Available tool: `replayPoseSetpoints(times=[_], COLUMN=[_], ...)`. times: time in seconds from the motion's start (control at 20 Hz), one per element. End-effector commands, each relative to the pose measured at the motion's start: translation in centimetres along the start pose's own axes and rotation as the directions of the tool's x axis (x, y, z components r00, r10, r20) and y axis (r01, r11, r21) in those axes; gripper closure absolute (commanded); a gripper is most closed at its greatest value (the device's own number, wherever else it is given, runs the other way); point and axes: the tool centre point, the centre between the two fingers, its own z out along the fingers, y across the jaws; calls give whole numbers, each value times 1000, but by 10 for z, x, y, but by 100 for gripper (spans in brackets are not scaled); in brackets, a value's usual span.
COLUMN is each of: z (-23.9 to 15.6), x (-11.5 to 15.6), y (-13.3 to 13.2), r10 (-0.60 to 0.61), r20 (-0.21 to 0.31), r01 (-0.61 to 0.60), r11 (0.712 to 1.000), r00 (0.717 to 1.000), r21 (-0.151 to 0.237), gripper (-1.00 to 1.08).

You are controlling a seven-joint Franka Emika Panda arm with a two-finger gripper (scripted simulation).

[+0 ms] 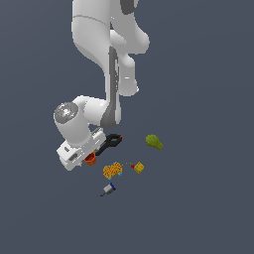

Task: Pick up a designated object from a clutter of objects.

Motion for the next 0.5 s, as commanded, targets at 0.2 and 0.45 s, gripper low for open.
replayPoseSetpoints(times=[0.2, 0.45], z=[23, 24], x=[0, 0], y=[0, 1], r10=[-2, -2], r20=[0, 0], r01=[2, 2], r11=[1000, 1000], r00=[1000, 1000], r21=[0, 0], gripper=[-92, 108])
